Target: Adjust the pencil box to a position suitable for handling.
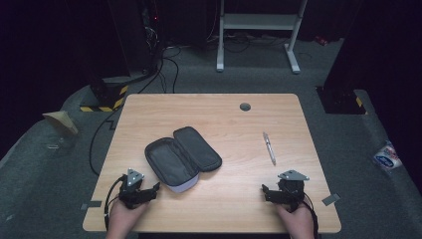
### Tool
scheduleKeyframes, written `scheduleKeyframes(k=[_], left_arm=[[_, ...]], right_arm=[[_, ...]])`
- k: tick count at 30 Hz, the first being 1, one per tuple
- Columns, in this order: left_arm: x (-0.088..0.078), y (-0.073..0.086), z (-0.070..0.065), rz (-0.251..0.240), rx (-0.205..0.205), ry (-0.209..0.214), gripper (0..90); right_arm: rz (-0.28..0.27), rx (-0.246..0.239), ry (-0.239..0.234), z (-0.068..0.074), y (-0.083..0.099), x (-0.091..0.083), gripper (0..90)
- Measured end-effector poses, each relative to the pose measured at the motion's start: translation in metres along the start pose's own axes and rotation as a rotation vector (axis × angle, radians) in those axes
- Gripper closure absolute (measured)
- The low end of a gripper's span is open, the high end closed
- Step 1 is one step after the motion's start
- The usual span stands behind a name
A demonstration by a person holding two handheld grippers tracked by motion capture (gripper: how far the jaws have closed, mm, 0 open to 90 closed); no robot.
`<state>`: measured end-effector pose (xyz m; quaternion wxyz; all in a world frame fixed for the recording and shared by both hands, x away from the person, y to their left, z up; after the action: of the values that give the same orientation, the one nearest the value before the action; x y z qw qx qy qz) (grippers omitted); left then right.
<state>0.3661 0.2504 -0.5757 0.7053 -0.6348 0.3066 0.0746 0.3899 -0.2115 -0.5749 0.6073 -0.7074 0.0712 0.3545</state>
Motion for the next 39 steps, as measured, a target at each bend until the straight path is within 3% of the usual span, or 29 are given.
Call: scheduleKeyframes(k=[17,24,28,39], left_arm=[[0.001,0.001,-0.001,0.015,0.011,0.026,16.9],[-0.002,0.000,0.003,0.030,-0.018,0.018,19.3],[-0.007,-0.001,0.007,0.010,-0.045,0.028,20.5],[-0.032,-0.024,0.003,-0.106,-0.011,0.054,25.1]], right_arm=[[-0.003,-0.003,-0.004,0.000,0.000,0.000,7.6],[-0.002,-0.004,-0.005,0.000,0.000,0.000,7.6],[-0.002,-0.004,-0.005,0.000,0.000,0.000,7.7],[-0.003,-0.004,-0.004,0.000,0.000,0.000,7.8]])
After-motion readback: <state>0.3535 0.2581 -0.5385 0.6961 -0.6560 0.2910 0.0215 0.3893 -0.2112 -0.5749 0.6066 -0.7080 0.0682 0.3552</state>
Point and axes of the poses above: each handheld gripper's, and its own axes: x roughly forward along the jaws, y roughly out of its underside, z roughly to its left, the point moved 7 cm from there along x, roughly forward along the jaws, and after that the axes turned 10 degrees about -z, right-handed, at the moved point
